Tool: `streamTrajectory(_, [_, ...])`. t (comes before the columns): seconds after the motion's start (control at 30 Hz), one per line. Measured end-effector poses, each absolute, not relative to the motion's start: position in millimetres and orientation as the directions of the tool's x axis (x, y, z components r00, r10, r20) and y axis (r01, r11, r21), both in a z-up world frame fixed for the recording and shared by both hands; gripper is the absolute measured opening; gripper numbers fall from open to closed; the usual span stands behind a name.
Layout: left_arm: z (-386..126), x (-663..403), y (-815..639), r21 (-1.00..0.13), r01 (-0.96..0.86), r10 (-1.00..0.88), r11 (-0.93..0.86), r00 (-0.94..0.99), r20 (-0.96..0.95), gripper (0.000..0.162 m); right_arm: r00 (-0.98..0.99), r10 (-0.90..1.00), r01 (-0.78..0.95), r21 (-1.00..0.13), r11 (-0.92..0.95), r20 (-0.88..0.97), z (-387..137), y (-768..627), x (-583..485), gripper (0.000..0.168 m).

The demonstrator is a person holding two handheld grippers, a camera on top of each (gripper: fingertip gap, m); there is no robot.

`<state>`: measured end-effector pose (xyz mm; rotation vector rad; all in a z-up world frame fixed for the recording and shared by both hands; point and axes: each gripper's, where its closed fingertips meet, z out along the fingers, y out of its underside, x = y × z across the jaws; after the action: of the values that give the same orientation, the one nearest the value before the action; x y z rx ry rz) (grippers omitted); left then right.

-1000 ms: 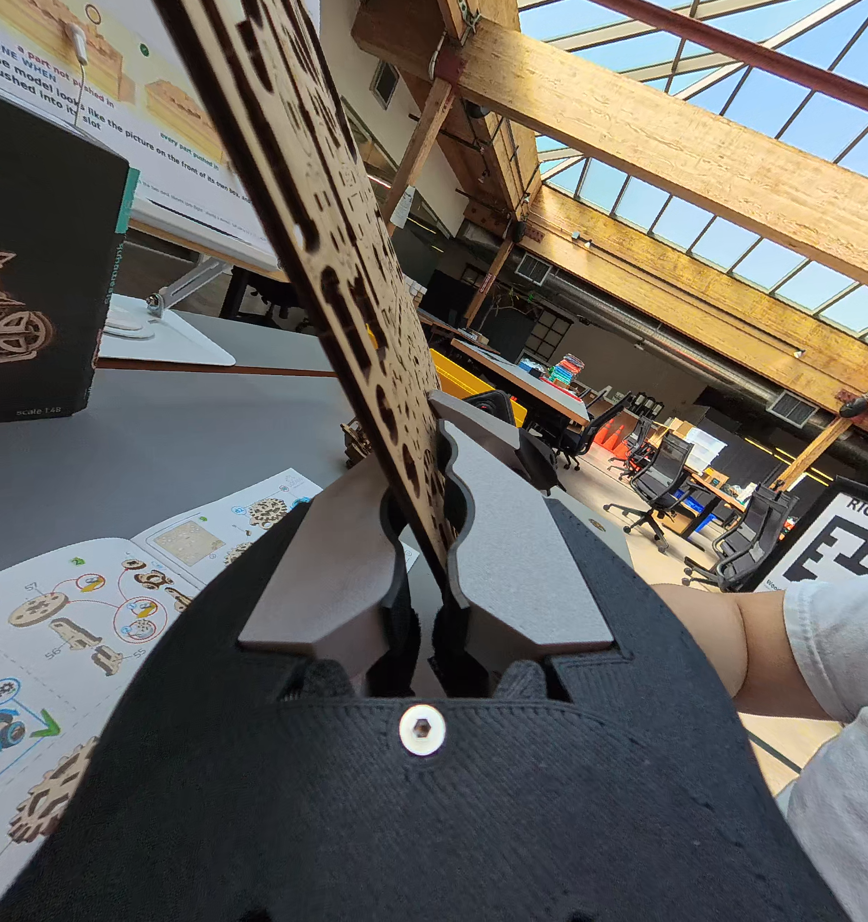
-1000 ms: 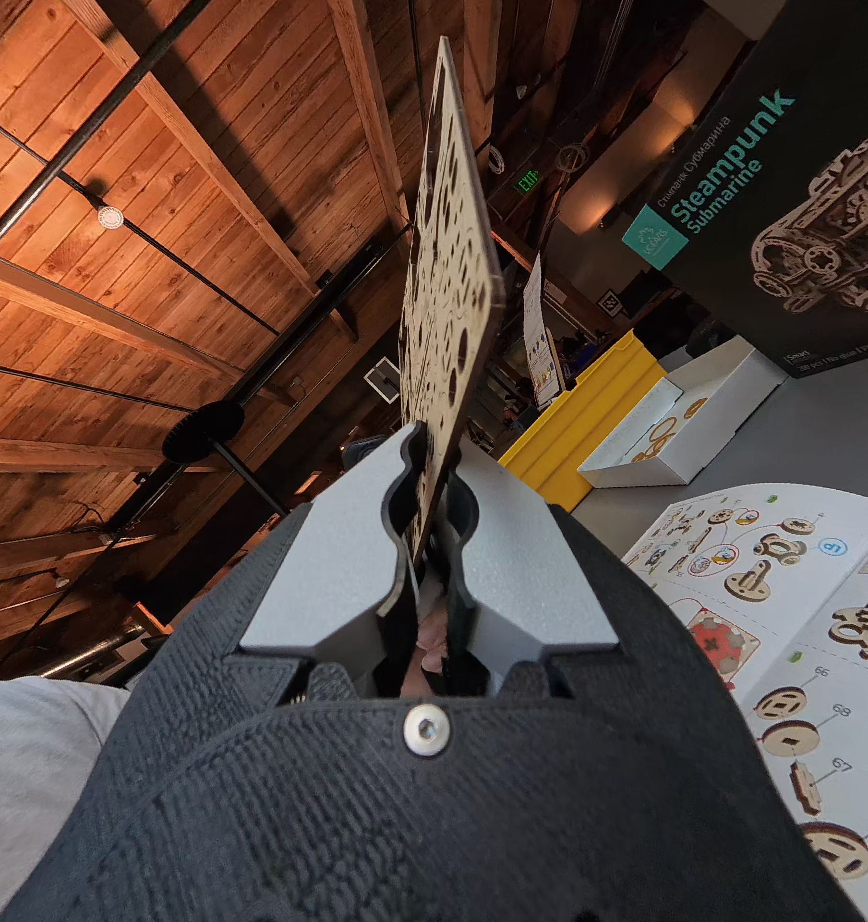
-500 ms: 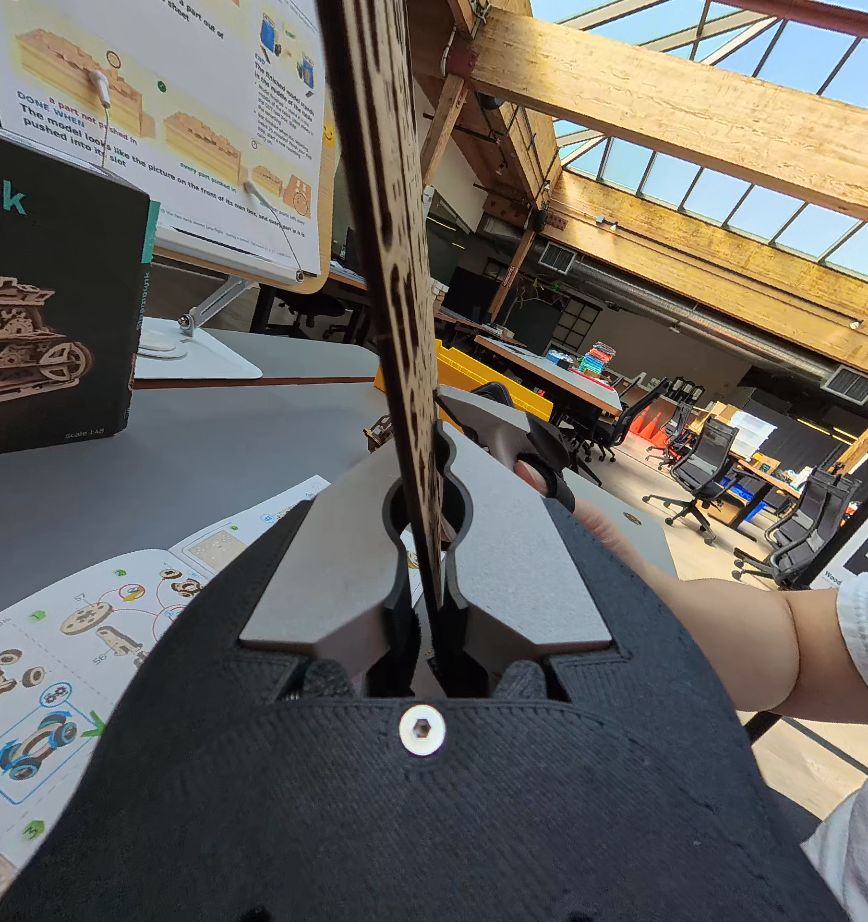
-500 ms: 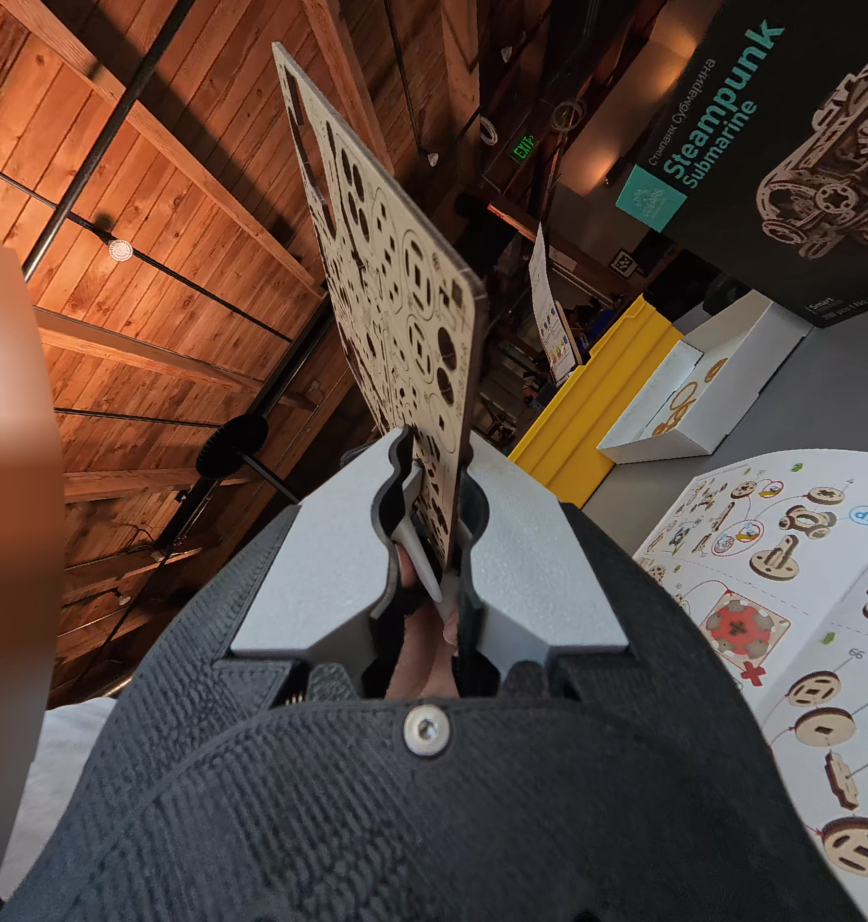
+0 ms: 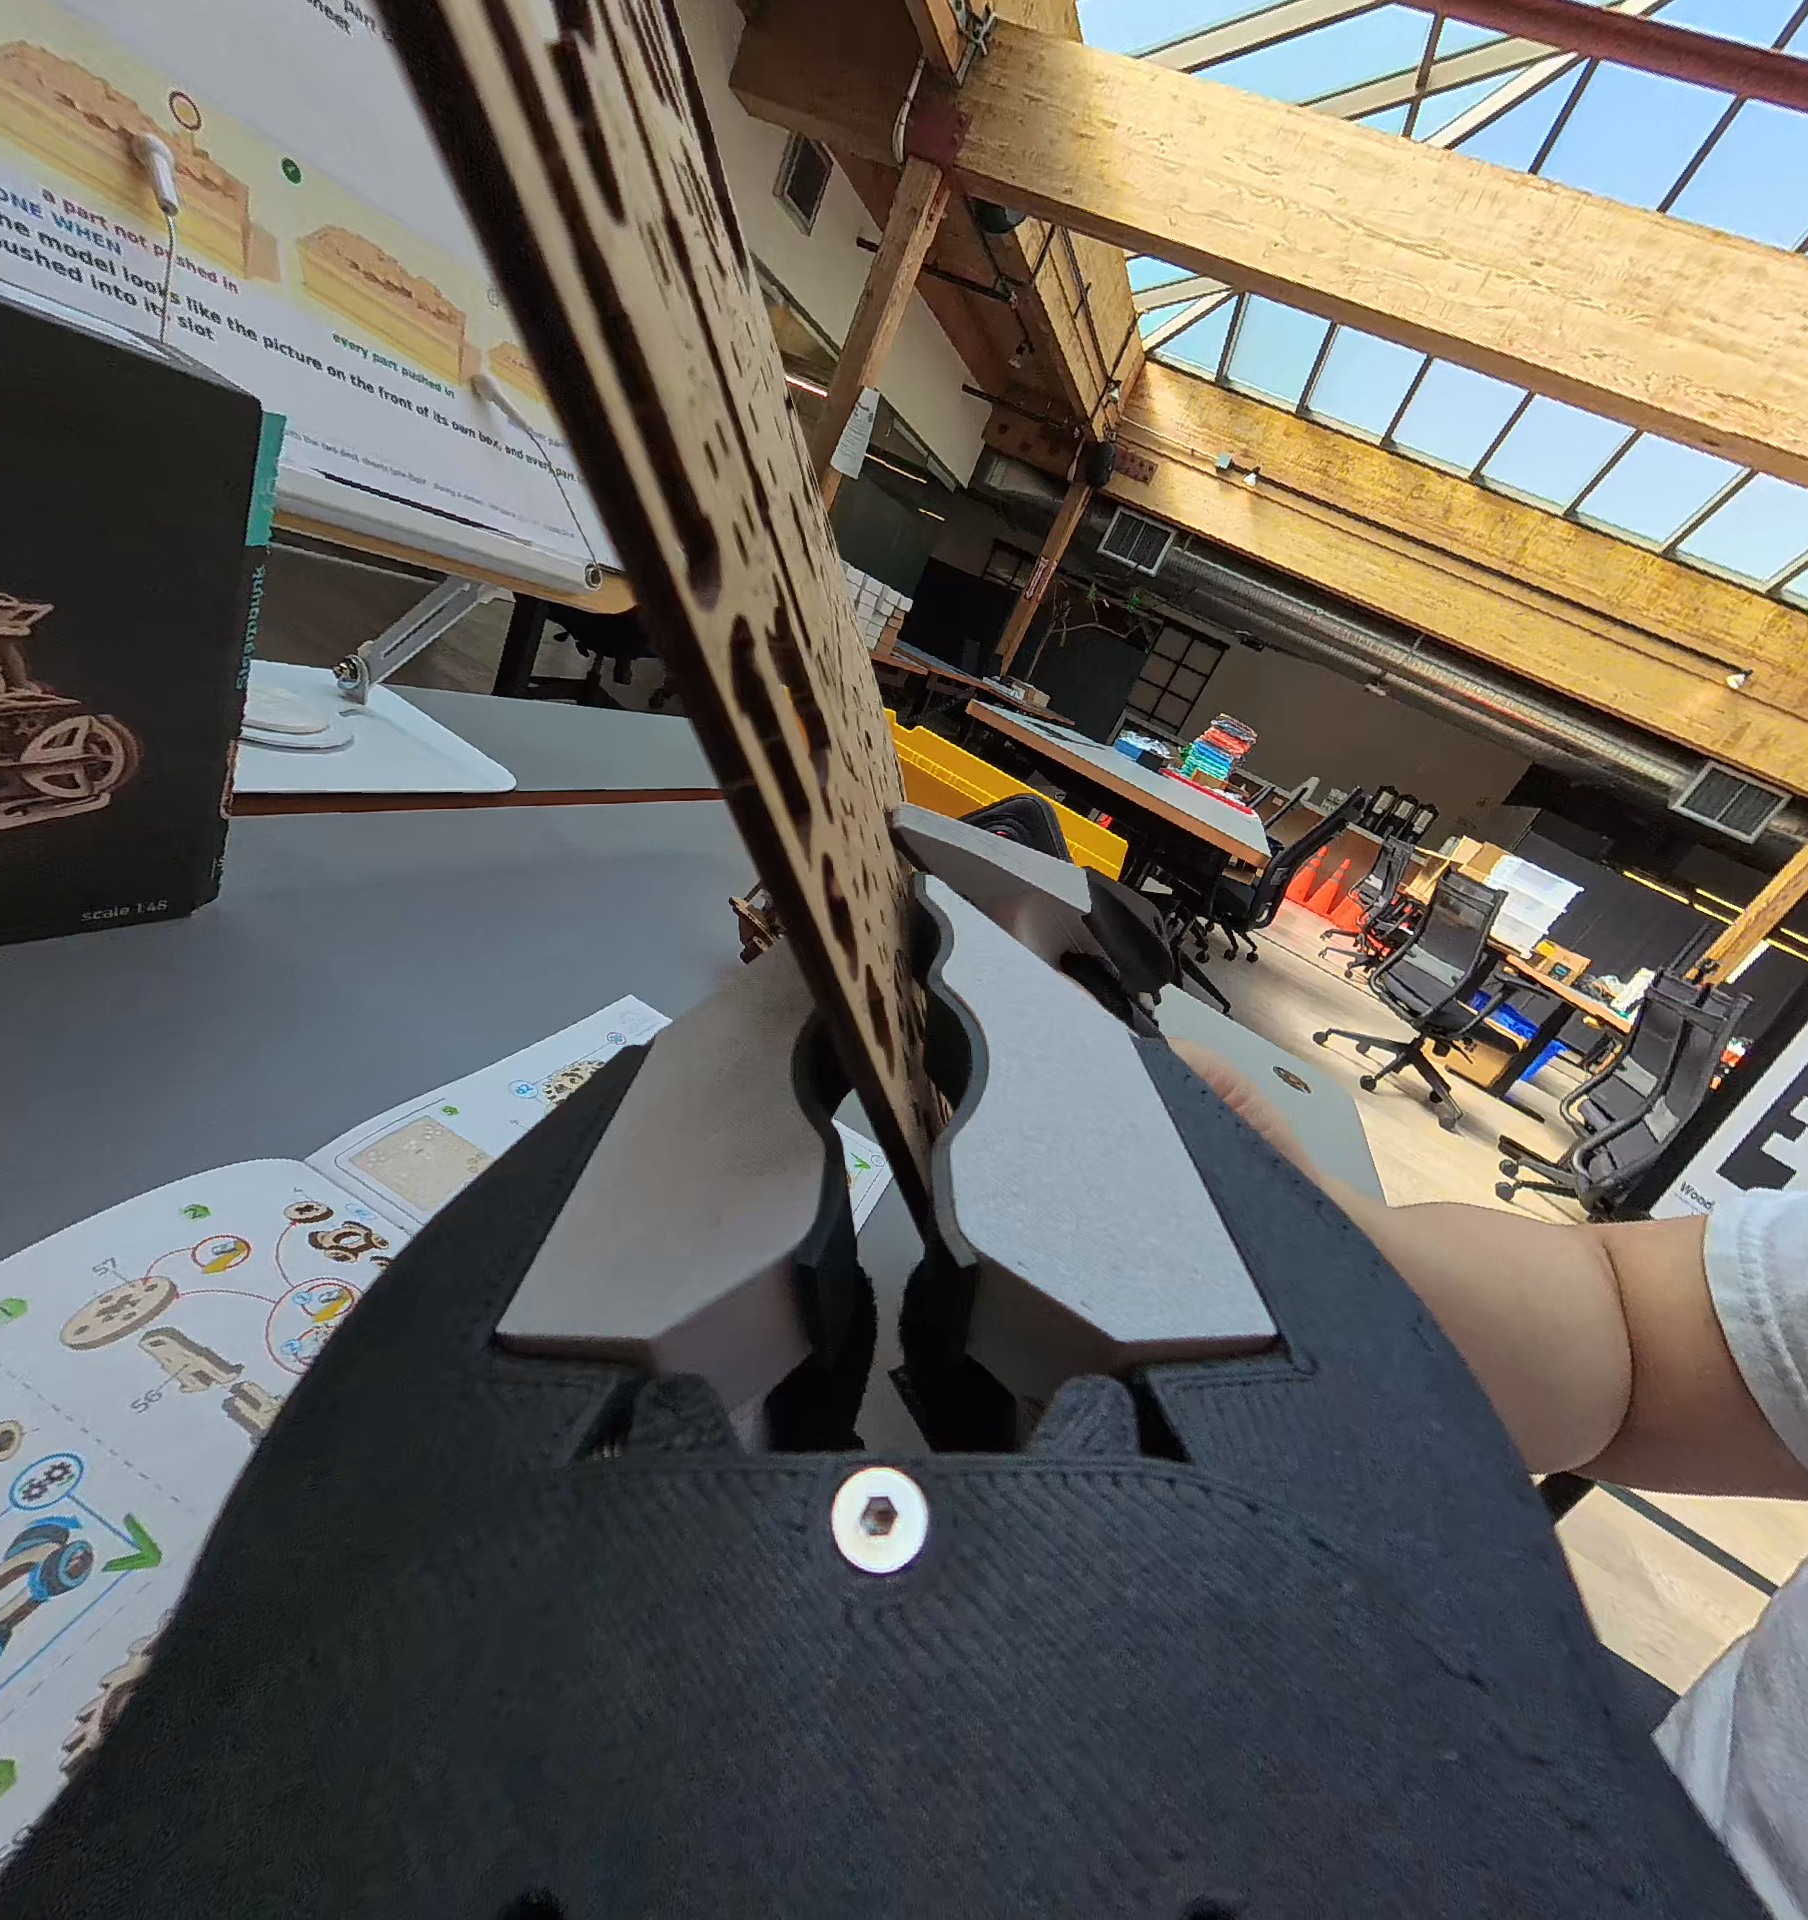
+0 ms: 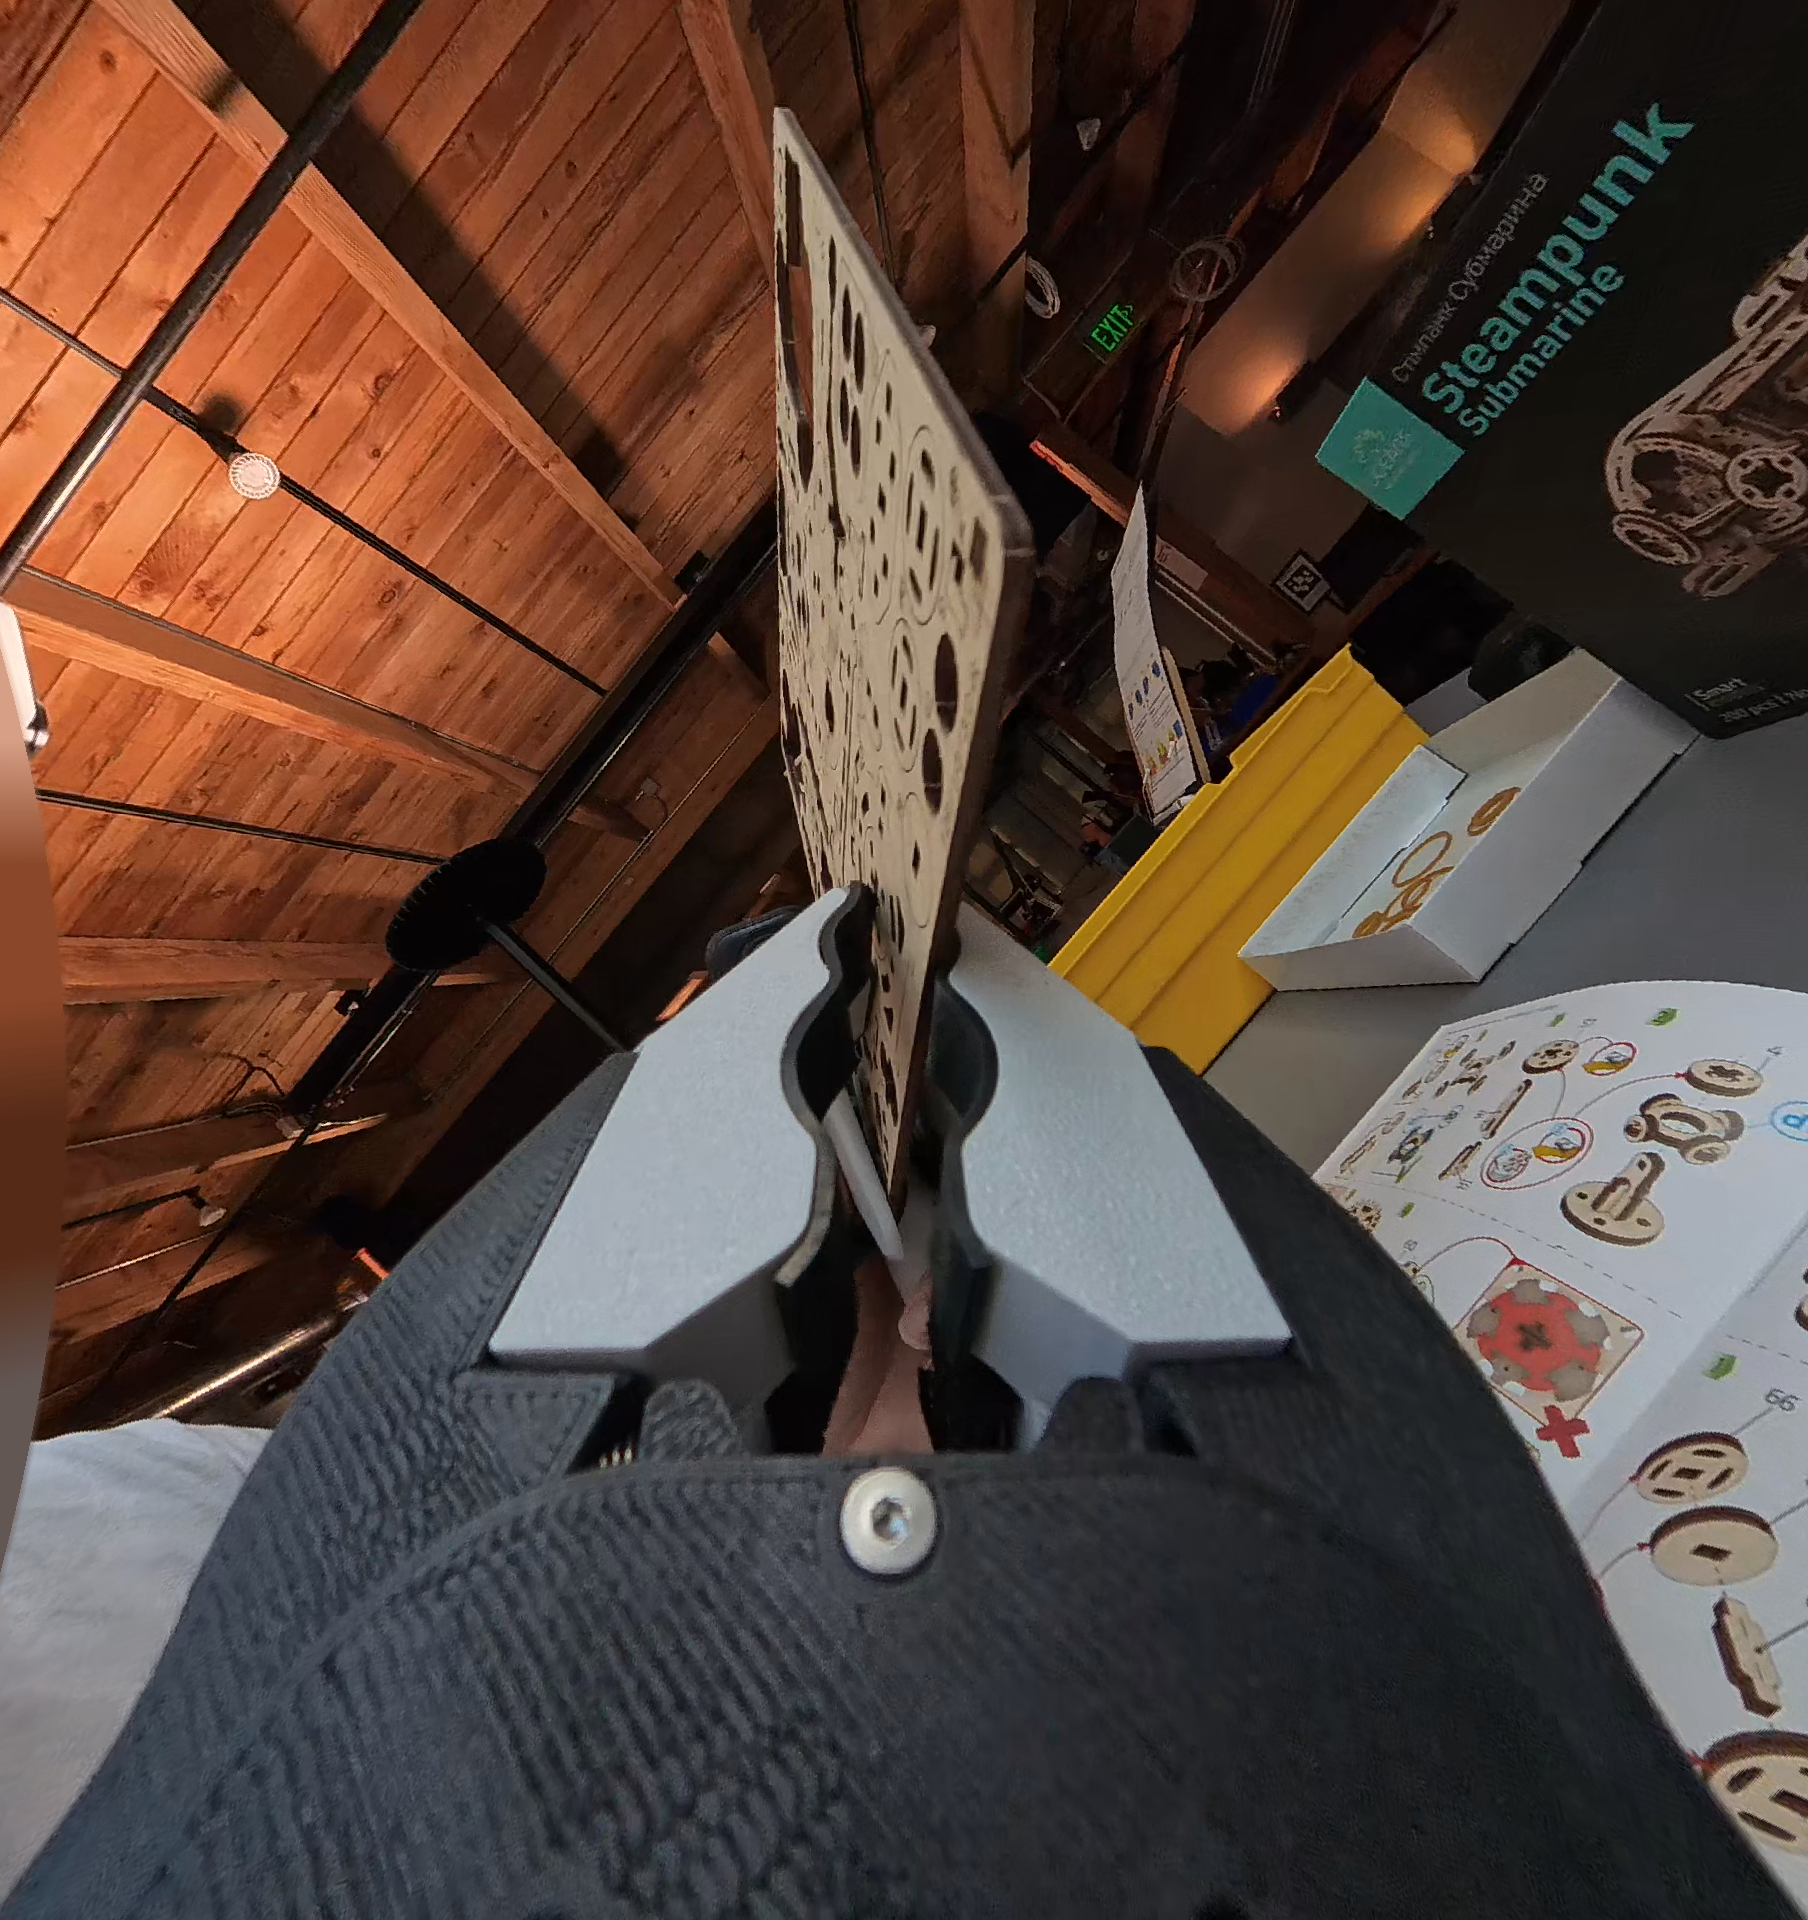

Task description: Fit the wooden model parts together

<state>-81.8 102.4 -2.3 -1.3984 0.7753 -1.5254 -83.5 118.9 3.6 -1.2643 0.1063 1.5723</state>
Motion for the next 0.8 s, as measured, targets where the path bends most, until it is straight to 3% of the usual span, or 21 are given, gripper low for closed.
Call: streamTrajectory(0.8, [-4.7, -80.7, 102.5, -0.918, 0.169, -0.921, -0.358, 0.099, 0.377, 0.002, 0.222, 0.631, -0.732, -0.554, -0.396, -0.744, -0.4, 118.0, -83.3, 0.006])
